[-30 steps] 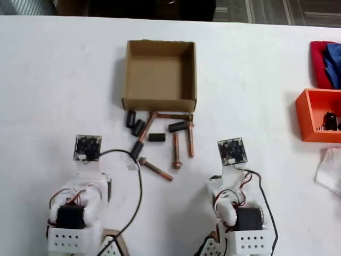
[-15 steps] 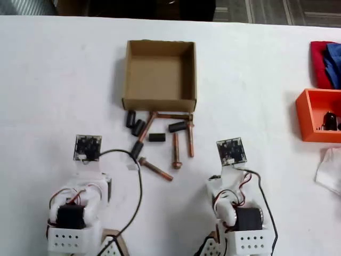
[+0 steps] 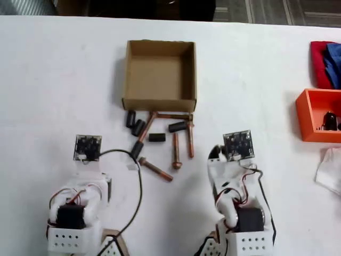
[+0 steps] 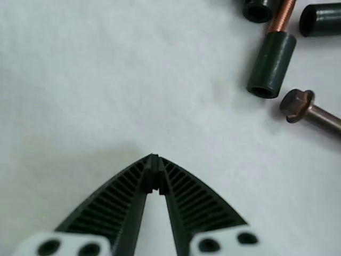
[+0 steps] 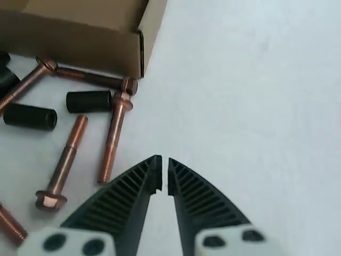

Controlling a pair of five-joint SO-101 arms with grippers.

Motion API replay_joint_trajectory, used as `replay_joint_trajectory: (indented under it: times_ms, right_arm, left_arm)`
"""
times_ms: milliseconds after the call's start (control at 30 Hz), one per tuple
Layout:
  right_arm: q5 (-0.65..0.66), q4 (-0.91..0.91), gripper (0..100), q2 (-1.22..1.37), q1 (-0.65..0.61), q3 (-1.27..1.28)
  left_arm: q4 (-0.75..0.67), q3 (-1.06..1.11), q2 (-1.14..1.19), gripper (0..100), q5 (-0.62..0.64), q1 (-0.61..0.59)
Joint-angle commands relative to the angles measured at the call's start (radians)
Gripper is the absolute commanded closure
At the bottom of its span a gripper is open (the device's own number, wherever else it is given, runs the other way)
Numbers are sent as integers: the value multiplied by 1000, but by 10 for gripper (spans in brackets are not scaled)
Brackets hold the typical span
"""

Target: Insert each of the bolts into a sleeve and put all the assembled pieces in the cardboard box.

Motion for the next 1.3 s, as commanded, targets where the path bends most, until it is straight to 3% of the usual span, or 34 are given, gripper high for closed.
replay_joint_trajectory:
  times_ms: [0,267,367,567,733,867,1133,1267]
  right_arm:
    - [14,41,978,1,2,-181]
    - [106,170,978,111,-21,-658]
    - [103,208,978,367,-18,-776]
    - [112,553,975,1067,-124,-1122]
    - [288,746,859,1420,-259,-1335]
    - [483,754,750,1475,-323,-1381]
    - [580,524,748,1514,-401,-1344]
    - [692,424,748,1609,-467,-1336]
  left_arm:
    - [-15,21,0,972,3,-6]
    - [-15,21,0,972,3,-6]
    - [-15,21,0,972,3,-6]
    - [-15,21,0,972,3,-6]
    - [-15,21,0,972,3,-6]
    - [-15,21,0,972,3,-6]
    - [-15,21,0,972,3,-6]
    - [-15,21,0,972,3,-6]
